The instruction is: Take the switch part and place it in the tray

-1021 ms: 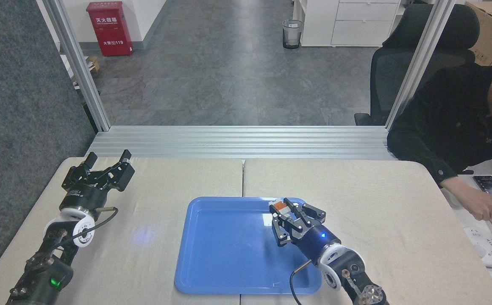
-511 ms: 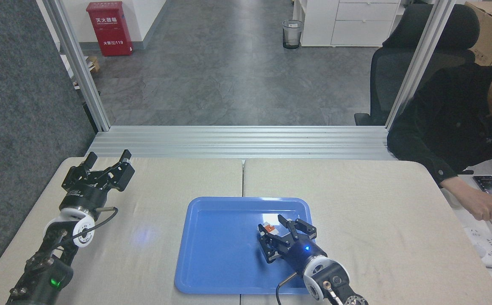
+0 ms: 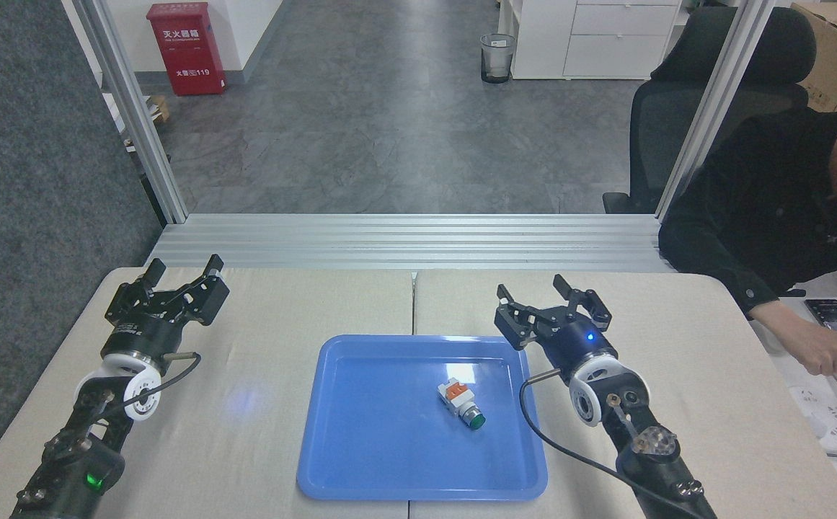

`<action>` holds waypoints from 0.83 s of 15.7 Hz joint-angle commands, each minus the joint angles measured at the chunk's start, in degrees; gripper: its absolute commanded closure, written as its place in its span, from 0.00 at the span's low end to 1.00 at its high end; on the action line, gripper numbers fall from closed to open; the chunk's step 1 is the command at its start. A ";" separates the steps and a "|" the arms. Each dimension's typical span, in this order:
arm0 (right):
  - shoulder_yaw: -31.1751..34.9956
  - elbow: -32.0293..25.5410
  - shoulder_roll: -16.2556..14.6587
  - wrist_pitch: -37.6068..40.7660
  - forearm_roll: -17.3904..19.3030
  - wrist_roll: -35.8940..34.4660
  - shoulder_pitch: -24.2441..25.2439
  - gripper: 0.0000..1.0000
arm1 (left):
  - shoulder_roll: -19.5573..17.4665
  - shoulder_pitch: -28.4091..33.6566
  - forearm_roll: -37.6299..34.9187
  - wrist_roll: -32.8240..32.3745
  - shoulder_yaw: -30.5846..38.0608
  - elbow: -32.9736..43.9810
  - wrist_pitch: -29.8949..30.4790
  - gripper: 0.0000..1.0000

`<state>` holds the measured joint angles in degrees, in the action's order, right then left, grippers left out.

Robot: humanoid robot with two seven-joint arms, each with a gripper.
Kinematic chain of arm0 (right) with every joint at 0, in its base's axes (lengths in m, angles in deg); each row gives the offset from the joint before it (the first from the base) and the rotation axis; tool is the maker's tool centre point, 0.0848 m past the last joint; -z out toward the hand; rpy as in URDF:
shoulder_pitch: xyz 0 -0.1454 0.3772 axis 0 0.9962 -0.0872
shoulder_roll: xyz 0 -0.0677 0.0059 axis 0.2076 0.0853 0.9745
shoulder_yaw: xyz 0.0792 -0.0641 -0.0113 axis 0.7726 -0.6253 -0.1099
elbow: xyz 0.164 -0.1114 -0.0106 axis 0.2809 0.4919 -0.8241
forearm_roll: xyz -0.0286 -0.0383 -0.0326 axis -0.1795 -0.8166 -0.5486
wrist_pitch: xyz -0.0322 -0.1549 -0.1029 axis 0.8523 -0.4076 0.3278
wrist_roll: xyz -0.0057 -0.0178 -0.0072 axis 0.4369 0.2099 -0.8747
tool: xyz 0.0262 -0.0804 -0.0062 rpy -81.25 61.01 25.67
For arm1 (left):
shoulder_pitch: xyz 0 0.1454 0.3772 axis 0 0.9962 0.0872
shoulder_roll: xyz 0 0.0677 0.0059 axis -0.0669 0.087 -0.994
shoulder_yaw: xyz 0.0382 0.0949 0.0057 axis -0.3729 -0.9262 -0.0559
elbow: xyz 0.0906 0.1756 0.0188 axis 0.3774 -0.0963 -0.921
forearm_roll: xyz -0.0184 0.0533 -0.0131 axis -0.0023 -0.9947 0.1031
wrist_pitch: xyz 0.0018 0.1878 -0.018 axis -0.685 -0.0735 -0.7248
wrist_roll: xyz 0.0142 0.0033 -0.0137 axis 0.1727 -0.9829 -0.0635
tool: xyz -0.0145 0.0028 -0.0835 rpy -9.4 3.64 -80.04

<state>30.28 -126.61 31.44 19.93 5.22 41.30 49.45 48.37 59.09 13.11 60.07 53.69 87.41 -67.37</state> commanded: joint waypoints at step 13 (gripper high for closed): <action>12.61 3.25 -14.26 -2.94 4.70 -3.15 1.05 0.00 | 0.00 0.01 0.00 -0.04 0.00 0.00 -0.04 0.00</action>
<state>41.01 -124.33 21.41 16.44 9.56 38.12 50.16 48.37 59.09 13.11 60.06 53.69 87.41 -67.37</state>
